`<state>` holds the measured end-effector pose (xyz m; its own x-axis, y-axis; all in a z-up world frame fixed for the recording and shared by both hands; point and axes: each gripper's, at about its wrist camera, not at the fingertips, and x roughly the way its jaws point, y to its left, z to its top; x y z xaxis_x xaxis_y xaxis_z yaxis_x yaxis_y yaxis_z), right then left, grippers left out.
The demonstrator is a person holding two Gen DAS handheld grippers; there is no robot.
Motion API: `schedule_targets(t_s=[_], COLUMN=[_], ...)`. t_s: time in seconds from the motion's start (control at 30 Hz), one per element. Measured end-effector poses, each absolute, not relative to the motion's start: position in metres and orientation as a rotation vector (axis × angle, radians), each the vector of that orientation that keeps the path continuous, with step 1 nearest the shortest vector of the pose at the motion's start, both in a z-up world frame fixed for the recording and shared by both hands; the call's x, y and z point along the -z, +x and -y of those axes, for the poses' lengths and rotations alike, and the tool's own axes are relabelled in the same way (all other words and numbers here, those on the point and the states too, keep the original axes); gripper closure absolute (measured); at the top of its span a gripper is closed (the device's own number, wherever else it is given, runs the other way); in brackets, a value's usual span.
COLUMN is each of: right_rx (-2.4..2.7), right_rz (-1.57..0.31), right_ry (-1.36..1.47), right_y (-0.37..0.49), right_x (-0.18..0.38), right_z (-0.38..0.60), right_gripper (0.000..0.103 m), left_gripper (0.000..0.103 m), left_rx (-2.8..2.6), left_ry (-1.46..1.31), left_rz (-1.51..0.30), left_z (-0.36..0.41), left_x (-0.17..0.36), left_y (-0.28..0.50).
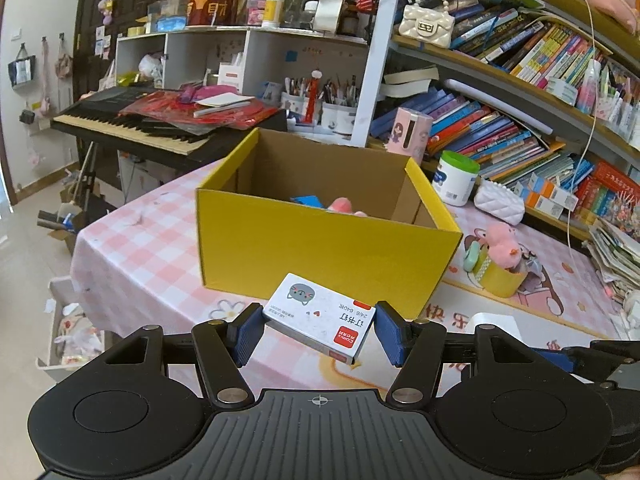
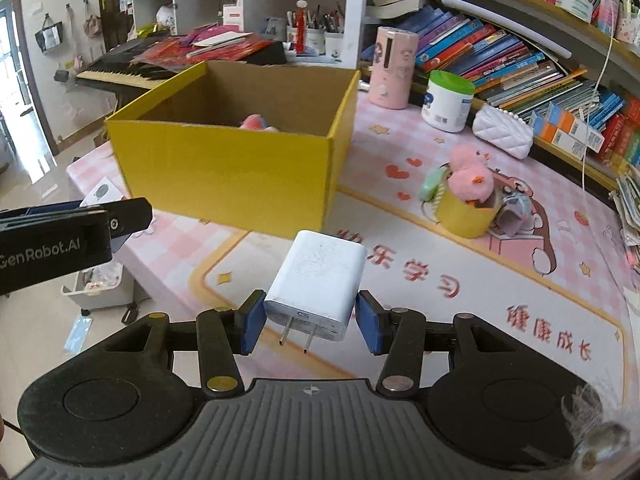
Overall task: Organize objects
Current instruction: 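Carry medicine box in left tool while right tool carries charger toward yellow box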
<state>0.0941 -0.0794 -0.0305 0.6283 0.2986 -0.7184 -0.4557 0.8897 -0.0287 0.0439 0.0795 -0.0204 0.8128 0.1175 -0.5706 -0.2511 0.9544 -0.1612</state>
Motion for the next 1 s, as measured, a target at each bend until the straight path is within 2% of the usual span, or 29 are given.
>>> schedule_targets(t_s=[1.0], right_rx=[-0.439], right_rz=[-0.816], right_ry=[-0.180], right_y=[0.008], right_x=[0.039], right_z=[0.016], right_gripper=[0.057], left_gripper=[0.044], left_rx=[-0.160], left_ry=[-0.201], left_rz=[-0.597], left_z=[-0.135], left_x=[0.021], left_y=[-0.026])
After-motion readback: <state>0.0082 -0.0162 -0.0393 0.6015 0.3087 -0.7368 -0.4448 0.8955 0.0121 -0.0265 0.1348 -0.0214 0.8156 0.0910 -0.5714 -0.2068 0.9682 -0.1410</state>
